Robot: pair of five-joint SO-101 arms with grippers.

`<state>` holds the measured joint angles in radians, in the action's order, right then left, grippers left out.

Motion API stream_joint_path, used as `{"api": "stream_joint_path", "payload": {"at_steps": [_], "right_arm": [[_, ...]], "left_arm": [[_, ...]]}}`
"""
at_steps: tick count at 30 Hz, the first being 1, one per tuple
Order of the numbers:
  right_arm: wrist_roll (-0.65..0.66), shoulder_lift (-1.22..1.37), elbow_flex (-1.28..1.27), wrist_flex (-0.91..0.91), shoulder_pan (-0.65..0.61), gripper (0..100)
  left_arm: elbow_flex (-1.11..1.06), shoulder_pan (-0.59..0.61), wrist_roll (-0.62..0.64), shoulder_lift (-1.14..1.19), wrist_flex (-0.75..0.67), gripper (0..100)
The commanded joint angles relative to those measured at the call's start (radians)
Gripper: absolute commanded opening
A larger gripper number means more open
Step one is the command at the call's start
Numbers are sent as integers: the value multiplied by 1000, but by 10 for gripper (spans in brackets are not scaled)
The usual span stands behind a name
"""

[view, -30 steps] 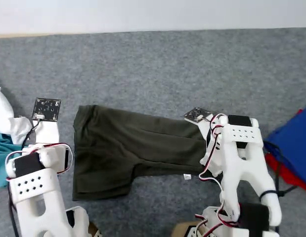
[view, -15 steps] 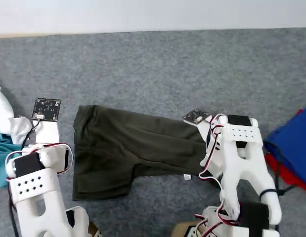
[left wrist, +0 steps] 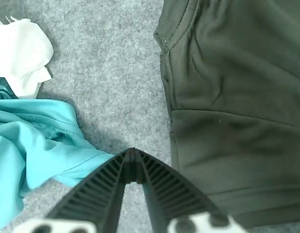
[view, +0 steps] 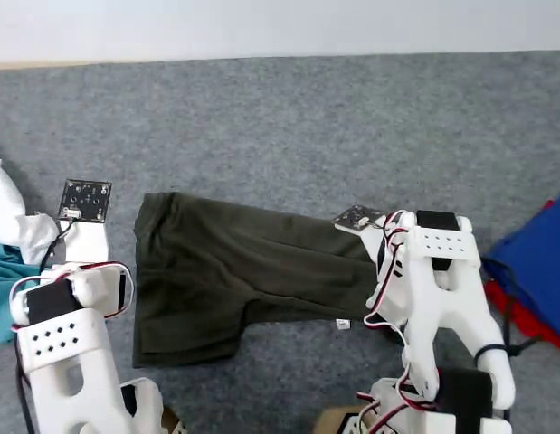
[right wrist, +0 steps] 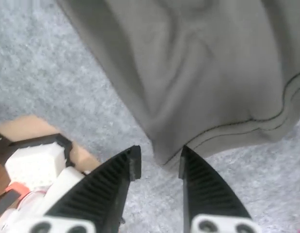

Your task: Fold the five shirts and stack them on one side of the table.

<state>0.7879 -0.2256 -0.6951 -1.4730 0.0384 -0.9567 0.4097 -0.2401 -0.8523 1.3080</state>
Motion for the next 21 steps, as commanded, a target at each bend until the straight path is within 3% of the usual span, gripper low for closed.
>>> {"api": "stream_joint_path", "payload": {"at_steps": [1,12,17,21], "right_arm": [[25,-5,-23,81,-5,147],[63,-18,-80,111,-5,87],[52,-18,-21,-50,1,167],[41,-18,-8,-79,30,172]], "left_arm": [[4,-6,-8,-12,-11,2],[4,-6,-8,-12,-11,2],[4,-6,-8,-12,-11,2],[4,-9,-8,-12,-11,2]]}}
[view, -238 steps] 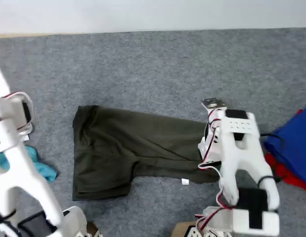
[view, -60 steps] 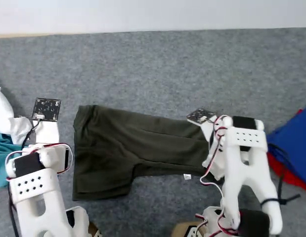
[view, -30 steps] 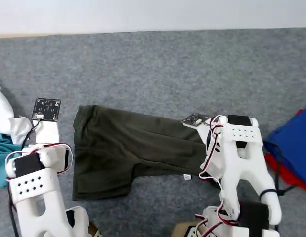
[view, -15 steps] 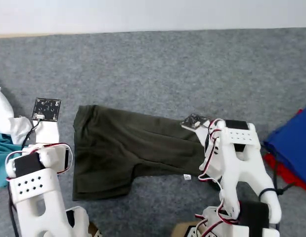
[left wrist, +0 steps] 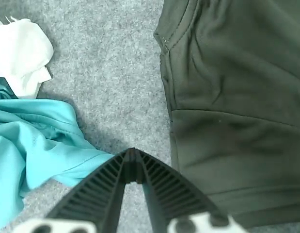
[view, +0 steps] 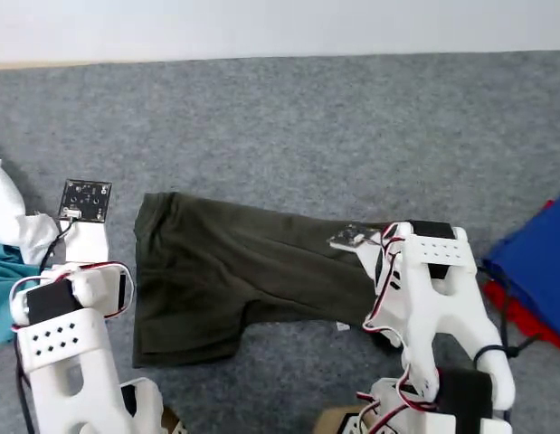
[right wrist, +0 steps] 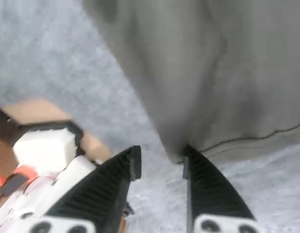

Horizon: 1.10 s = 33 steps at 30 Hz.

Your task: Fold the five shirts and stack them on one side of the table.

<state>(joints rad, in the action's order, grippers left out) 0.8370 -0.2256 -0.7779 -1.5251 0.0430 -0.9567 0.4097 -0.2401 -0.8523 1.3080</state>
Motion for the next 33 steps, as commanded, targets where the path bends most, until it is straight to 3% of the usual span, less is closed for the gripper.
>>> {"api": "stream_joint_path", "payload": {"at_steps": [1,14,25,30,33], "right_arm": [[-8,-15,75,-19,28,172],[-6,-5,-61,228,30,169],[-6,-7,-64,188,27,166],[20,-10,-61,260,33,2],[21,-18,-44,283,36,9]], "left_arm": [[4,-9,-8,-12,-11,2],[4,-6,-8,-12,-11,2],[4,-8,-8,-12,-11,2],[4,-8,-9,-12,-12,2],[4,-6,-9,-12,-11,2]]}}
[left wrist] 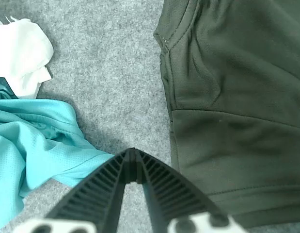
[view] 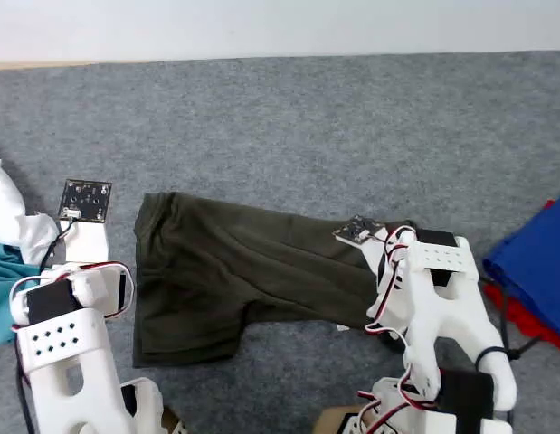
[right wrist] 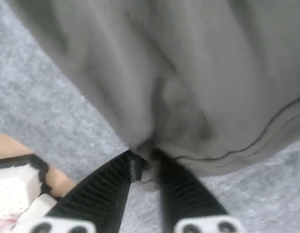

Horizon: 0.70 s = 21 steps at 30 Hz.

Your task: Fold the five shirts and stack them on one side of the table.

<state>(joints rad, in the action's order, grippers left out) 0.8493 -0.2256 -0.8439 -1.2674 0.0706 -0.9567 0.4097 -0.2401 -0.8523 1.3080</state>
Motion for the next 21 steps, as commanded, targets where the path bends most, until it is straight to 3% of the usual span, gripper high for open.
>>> {"api": "stream_joint_path", "payload": {"at_steps": [1,21], "right_arm": [[9,-18,40,28,13,10],[11,-7,663,25,48,10]], "left_arm": [[4,-6,-9,-12,-11,2],[4,-6,-11,-15,-11,2]]}}
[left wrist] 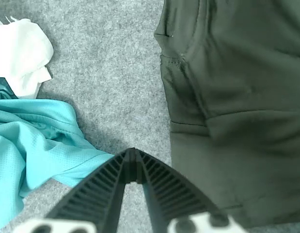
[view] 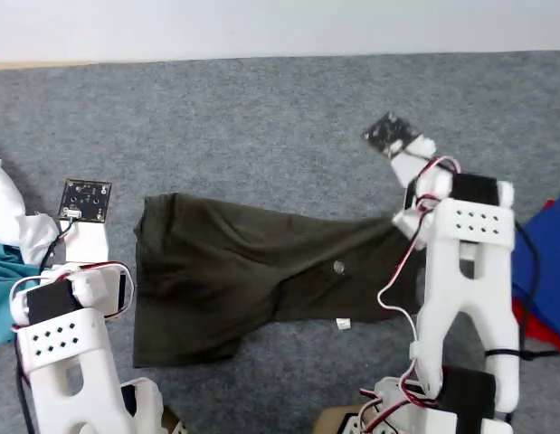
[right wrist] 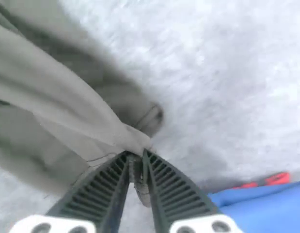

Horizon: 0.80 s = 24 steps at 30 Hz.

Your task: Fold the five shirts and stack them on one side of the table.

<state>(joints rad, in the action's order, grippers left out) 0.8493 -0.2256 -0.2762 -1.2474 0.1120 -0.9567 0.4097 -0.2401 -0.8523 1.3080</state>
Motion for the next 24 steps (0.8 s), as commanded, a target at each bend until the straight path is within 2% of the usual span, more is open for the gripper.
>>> {"api": "stream_joint_path", "payload": {"at_steps": [1,5,12,20,24], "right_arm": [[12,-7,106,4,7,10],[78,-8,109,-62,2,10],[114,-16,109,-308,-53,10],[110,-7,91,-317,-56,10],[110,-12,49,-317,-56,10]], "left_arm": [[4,-6,-11,-15,-11,2],[4,-8,-11,-15,-11,2],[4,-9,-11,-14,-11,2],[13,-26,-11,-15,-11,2],[13,-104,-135,-11,32,9]]}}
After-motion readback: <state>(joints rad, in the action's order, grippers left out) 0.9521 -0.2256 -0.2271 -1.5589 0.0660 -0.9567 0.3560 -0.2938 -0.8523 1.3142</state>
